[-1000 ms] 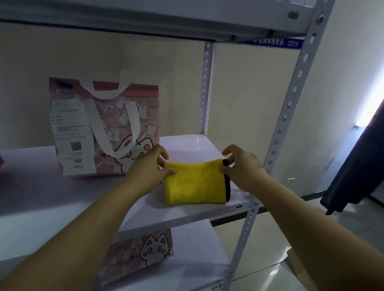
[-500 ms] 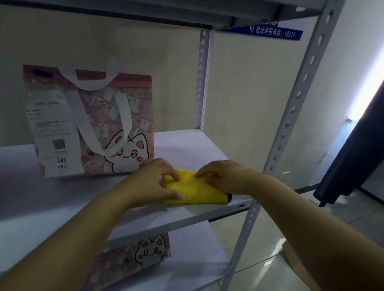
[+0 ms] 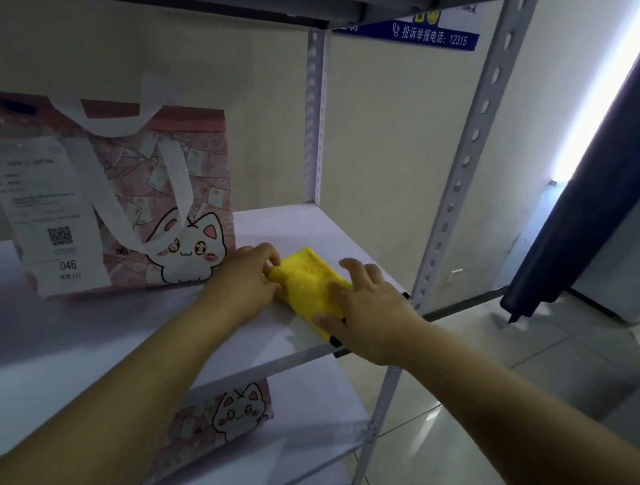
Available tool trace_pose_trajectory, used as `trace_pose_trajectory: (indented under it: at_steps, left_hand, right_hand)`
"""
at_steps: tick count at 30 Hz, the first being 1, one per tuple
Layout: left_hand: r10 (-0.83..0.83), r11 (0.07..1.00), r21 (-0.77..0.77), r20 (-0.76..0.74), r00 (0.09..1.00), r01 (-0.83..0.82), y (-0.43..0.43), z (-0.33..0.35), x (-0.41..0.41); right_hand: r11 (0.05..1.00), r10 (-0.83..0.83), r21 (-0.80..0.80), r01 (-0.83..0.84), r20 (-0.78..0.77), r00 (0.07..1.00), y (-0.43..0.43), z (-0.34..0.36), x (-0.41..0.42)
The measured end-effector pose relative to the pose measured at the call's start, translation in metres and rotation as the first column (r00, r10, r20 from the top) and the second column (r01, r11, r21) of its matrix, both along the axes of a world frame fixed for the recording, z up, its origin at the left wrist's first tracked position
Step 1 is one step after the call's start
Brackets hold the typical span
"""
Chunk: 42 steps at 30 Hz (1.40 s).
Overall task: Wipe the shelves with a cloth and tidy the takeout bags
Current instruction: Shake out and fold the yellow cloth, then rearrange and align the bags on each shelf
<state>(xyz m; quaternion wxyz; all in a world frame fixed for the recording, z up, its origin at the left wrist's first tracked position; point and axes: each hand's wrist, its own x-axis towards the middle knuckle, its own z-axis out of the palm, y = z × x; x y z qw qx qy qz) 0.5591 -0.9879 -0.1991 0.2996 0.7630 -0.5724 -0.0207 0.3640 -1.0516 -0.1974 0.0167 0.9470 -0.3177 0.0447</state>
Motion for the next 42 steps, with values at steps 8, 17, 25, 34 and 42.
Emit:
trace_pose_trajectory:
  at_steps: [8, 17, 25, 34, 42]
  left_hand:
    - [-0.085, 0.995, -0.065, -0.123, 0.989, 0.077, -0.010, -0.008, -0.011]
    - [-0.136, 0.991, 0.005, -0.098, 0.986, 0.137, -0.044, -0.004, -0.032]
    - [-0.078, 0.996, -0.044, -0.112, 0.991, 0.073, 0.005, 0.004, -0.036]
    - [0.113, 0.981, -0.143, -0.138, 0.984, -0.133, 0.108, 0.043, -0.051]
    - [0.327, 0.911, -0.201, -0.181, 0.928, -0.360, 0.214, 0.050, -0.064]
  right_hand:
    - [0.992, 0.090, -0.107, -0.072, 0.181, 0.979, 0.003, -0.014, -0.008]
    - [0.994, -0.079, -0.059, 0.092, 0.187, 0.979, -0.013, -0.009, -0.013]
    - [0.998, -0.057, 0.050, 0.042, 0.354, 0.934, -0.004, 0.020, -0.021]
    - [0.979, 0.061, 0.131, -0.157, 0.547, 0.835, 0.031, 0.065, -0.031]
    - [0.920, 0.223, 0.136, -0.367, 0.587, 0.779, 0.081, 0.083, -0.021]
